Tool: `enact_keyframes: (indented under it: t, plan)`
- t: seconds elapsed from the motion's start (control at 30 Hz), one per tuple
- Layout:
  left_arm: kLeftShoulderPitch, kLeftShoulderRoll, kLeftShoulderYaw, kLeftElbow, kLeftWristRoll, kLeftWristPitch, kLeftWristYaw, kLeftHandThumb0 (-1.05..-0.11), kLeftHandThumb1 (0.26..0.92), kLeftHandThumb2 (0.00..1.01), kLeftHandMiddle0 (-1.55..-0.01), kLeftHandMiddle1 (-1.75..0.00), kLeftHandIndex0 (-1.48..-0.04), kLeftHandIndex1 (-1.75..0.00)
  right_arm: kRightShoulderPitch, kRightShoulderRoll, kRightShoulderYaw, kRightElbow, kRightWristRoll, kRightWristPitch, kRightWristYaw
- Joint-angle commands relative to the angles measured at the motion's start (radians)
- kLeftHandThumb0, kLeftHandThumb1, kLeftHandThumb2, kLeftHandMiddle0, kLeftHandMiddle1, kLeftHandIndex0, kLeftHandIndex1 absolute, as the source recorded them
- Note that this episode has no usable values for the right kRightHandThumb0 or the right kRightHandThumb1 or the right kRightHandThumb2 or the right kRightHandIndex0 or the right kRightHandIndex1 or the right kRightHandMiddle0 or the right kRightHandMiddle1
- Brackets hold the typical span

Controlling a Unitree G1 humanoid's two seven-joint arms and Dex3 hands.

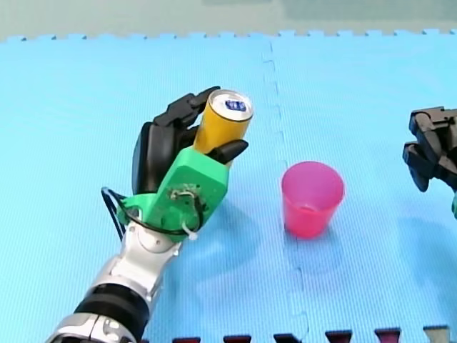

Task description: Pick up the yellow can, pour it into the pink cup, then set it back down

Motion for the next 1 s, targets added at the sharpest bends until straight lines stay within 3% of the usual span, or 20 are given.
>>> enact_keyframes:
  t: [0.0, 0.47, 0.63, 0.97]
  plan:
    - [-0.019, 0.002, -0.005, 0.012, -0.001, -0.016, 0.001, -0.415, 0.812, 0.00, -1.28, 0.00, -1.16, 0.00, 0.002, -0.002, 0.000, 0.001, -0.001, -0.006, -0.002]
    - [-0.066, 0.010, -0.059, 0.021, 0.059, -0.066, 0.063, -0.424, 0.799, 0.00, -1.29, -0.01, -1.16, 0.00, 0.005, 0.002, -0.006, 0.011, -0.002, -0.022, 0.018]
    - [-0.076, 0.017, -0.086, 0.019, 0.099, -0.064, 0.094, -0.431, 0.800, 0.00, -1.29, 0.00, -1.16, 0.00, 0.005, 0.001, -0.003, 0.011, -0.008, -0.038, 0.023]
    - [-0.098, 0.029, -0.110, 0.025, 0.118, -0.075, 0.093, -0.441, 0.802, 0.00, -1.30, 0.00, -1.18, -0.01, 0.003, 0.006, 0.001, 0.012, -0.016, -0.049, 0.014]
